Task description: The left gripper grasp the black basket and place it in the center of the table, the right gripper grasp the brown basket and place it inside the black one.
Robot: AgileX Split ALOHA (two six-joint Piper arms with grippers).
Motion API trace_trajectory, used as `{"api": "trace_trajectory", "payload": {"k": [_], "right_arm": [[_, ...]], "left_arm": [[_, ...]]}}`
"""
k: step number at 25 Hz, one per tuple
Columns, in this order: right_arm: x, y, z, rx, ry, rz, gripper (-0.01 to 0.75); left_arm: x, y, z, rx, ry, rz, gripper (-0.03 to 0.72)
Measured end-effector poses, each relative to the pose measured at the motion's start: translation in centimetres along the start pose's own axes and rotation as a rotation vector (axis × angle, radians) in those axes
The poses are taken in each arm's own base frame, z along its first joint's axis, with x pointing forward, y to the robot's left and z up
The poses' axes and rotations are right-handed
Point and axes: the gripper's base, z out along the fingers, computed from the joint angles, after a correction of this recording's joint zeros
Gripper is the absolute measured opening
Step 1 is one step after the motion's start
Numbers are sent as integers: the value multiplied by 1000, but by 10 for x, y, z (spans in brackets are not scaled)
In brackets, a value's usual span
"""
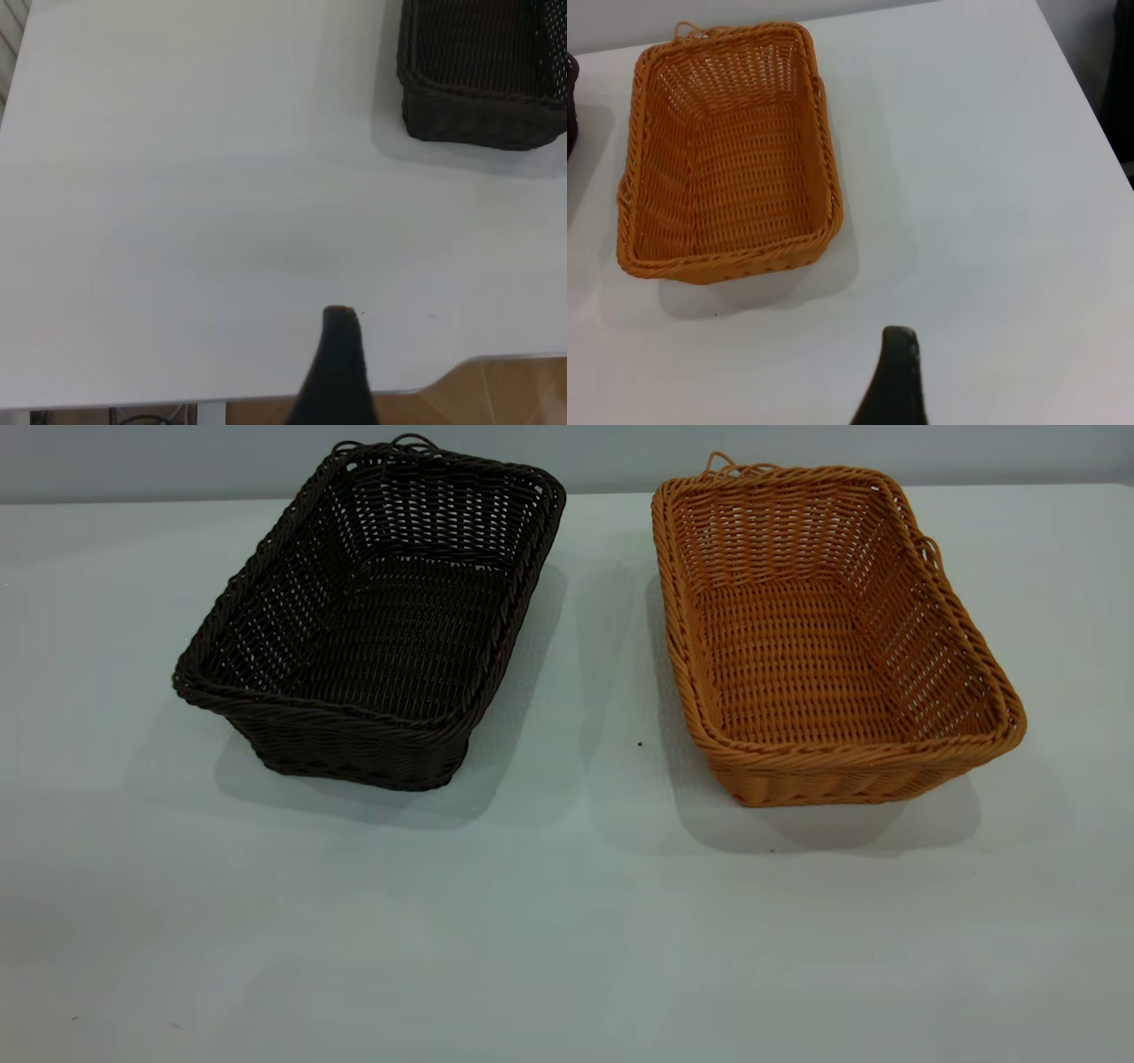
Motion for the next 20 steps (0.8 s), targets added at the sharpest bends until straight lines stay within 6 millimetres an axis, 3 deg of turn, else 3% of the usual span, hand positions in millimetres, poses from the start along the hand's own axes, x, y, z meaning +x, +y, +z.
{"api": "trace_trajectory", "payload": {"k": [20], "right_arm": [[0, 2, 0, -23, 0, 10, 588]], "left_arm": [[0, 0, 0, 0, 0, 0, 584]]}}
